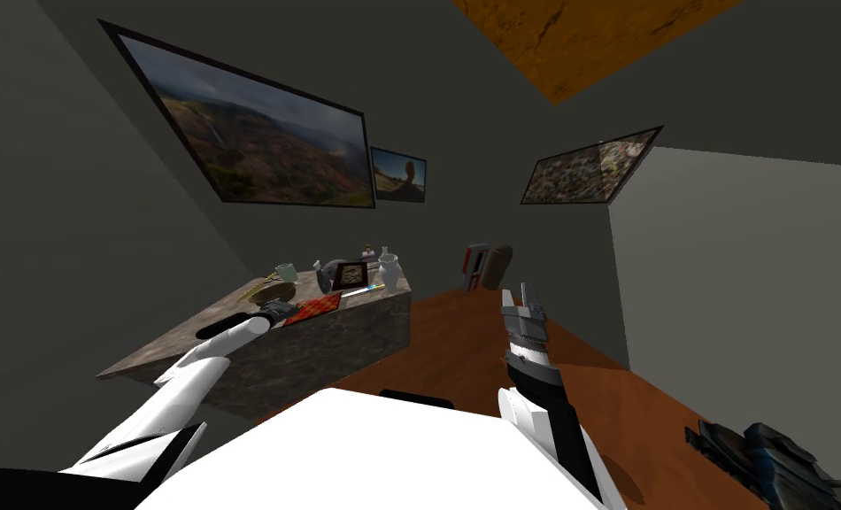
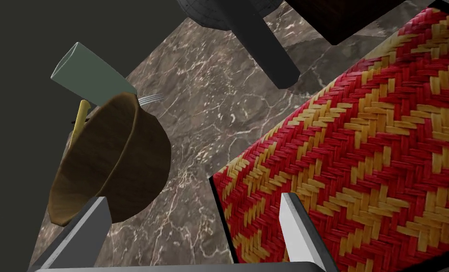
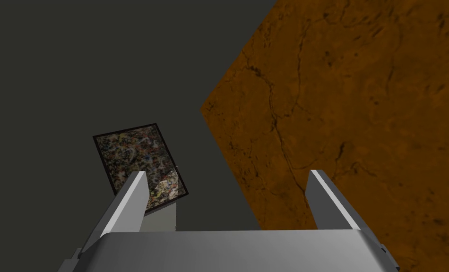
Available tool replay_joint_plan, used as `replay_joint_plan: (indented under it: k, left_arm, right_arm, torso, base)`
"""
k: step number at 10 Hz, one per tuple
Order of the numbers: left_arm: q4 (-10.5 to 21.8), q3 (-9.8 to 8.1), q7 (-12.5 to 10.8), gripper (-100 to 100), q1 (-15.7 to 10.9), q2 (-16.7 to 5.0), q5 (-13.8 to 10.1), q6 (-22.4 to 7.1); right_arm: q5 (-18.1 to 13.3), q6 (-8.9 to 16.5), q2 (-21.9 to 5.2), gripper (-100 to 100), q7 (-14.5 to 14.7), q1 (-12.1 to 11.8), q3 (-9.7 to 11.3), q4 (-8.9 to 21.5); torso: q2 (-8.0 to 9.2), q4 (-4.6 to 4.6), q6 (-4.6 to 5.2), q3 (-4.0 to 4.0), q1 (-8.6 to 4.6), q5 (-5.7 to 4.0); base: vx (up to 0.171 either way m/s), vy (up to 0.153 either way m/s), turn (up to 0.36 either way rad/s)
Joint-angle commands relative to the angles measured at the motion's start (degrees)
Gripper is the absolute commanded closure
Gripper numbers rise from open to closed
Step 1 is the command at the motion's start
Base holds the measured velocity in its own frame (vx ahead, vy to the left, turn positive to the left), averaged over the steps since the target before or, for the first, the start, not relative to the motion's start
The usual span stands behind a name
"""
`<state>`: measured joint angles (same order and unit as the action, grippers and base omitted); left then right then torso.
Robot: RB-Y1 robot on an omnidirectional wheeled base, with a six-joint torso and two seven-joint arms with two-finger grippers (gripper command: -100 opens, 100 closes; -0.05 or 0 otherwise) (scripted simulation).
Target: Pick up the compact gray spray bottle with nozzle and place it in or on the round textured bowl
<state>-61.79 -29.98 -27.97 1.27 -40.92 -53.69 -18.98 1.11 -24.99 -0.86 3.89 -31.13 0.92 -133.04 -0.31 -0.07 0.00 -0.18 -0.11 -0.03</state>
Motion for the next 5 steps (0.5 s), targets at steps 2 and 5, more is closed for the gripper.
replay_joint_plan:
  k: [2,5]
  left_arm:
    - [3.6,-2.96,-1.4,-100,-2.3,-1.0,-1.0,-3.1]
    - [6.6,-5.01,-2.0,-100,-4.3,-2.1,-2.7,-5.1]
  right_arm:
    - [0.0,0.0,0.0,0,0.0,0.0,0.0,0.0]
    - [0.0,0.0,0.0,0,0.0,0.0,0.0,0.0]
  torso:
    - [0.01,0.01,0.01,0.01,-0.06,-0.02]
    - [-0.03,-0.01,0.0,-0.02,0.0,0.0]
  base:
    - [0.067,-0.043,-0.02]
    - [0.07,-0.025,-0.014]
